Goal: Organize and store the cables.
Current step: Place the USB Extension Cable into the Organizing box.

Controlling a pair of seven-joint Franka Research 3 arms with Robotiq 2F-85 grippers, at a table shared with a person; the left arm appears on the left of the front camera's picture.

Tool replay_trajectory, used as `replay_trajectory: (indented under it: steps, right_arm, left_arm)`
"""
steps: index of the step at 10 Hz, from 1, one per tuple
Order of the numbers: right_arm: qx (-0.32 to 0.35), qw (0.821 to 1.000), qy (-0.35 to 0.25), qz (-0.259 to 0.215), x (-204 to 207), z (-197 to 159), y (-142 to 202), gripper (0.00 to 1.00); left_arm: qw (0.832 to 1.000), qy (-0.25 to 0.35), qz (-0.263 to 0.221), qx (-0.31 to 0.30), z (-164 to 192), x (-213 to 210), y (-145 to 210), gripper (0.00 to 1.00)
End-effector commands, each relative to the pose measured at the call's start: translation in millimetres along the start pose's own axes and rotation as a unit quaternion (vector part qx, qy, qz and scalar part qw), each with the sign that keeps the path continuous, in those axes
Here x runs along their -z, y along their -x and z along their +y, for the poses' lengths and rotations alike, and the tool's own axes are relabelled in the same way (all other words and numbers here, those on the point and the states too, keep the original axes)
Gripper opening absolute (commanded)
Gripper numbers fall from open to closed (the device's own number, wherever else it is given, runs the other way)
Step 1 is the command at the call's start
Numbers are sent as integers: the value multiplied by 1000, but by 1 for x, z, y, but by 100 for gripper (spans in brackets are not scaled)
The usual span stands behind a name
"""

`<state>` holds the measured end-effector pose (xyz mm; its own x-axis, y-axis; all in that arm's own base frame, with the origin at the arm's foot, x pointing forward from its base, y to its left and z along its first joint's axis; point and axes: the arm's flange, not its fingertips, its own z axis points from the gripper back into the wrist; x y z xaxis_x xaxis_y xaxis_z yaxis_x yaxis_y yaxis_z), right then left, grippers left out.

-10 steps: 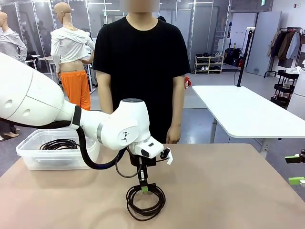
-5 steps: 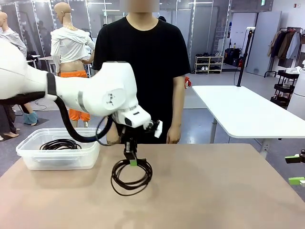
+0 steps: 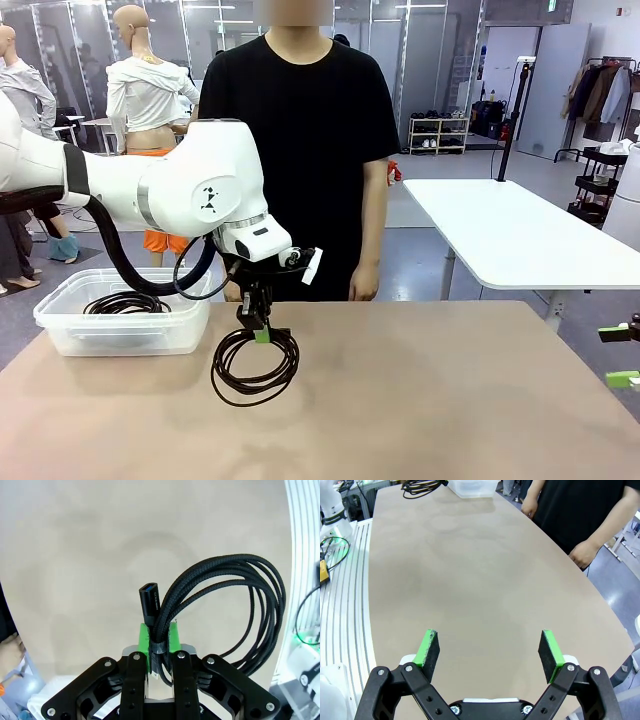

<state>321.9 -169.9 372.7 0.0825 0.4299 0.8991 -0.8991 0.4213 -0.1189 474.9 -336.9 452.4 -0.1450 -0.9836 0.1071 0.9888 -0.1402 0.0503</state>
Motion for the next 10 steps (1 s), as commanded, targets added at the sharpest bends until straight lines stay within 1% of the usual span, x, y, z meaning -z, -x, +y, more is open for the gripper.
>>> replay_trajectory:
  steps: [1,3,4,5,6,7,8,9,10]
  right_arm:
    - [5,1000,3,-4,-1,-1,-3,100]
    - [5,1000,3,-4,-1,-1,-3,100]
    - [5,1000,3,-4,-1,-1,-3,100]
    - [5,1000,3,-4,-1,-1,-3,100]
    - [5,1000,3,-4,-1,-1,-3,100]
    - [5,1000,3,-4,-1,-1,-3,100]
    - [5,1000,3,-4,-1,-1,-3,100]
    - [5,1000,3,-4,-1,-1,-3,100]
    - [5,1000,3,-4,-1,-1,-3,100]
  left_arm:
    - [1000,1,2,-4,3,-3,-4,10]
    - [1000,1,2,-4,3,-3,-4,10]
    - [1000,0,0,2,0,0,-2,17]
    - [1000,0,6,12,11,-17,24,17]
    - [999,-6,12,43,12,-35,50,17]
    - [999,-17,18,31,16,-53,77,17]
    - [999,-39,21,6,24,-70,106,17]
    - [999,-44,17,19,29,-82,131,17]
    - [997,-66,33,33,38,-92,162,17]
